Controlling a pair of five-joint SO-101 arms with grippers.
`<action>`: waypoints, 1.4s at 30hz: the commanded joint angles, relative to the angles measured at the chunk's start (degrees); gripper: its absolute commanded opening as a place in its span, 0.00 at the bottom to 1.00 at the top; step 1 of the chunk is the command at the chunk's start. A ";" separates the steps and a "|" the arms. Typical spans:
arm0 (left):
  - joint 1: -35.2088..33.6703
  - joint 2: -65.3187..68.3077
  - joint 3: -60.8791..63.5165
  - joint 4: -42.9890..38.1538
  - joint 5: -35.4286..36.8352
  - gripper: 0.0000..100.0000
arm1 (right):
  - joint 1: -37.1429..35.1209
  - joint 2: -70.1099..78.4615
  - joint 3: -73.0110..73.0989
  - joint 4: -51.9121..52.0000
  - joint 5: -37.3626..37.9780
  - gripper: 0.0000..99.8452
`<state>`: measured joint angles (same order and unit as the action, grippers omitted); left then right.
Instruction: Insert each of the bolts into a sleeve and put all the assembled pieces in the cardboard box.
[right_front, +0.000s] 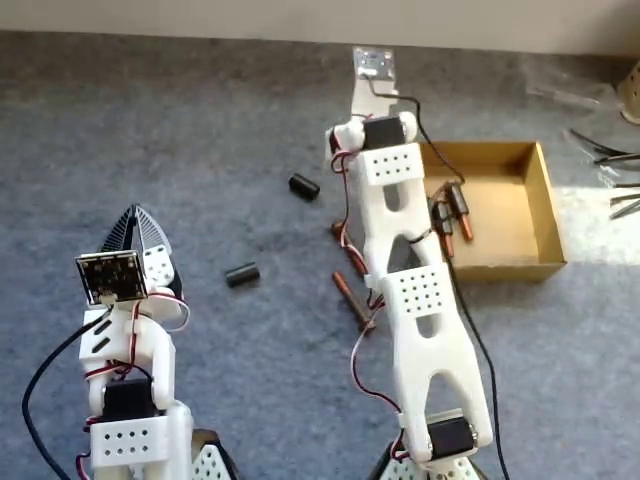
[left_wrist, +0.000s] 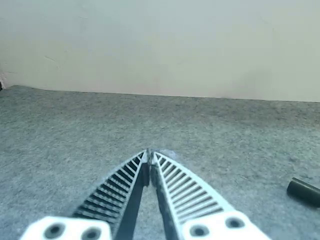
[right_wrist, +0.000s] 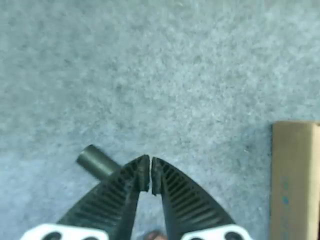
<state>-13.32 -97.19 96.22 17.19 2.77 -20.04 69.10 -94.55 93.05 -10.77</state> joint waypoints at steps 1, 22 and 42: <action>-0.75 -0.04 1.36 -1.23 -0.35 0.03 | -3.03 -7.34 -5.32 2.59 -0.26 0.01; -0.84 -0.13 1.36 -1.05 -0.35 0.03 | -17.27 -5.41 -5.32 -7.87 -0.53 0.01; -0.75 0.13 1.36 -1.05 -0.35 0.03 | -13.41 -0.84 -5.32 -4.35 -0.09 0.01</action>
<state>-13.32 -97.19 96.22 17.19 2.77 -35.25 69.36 -94.64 88.22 -10.77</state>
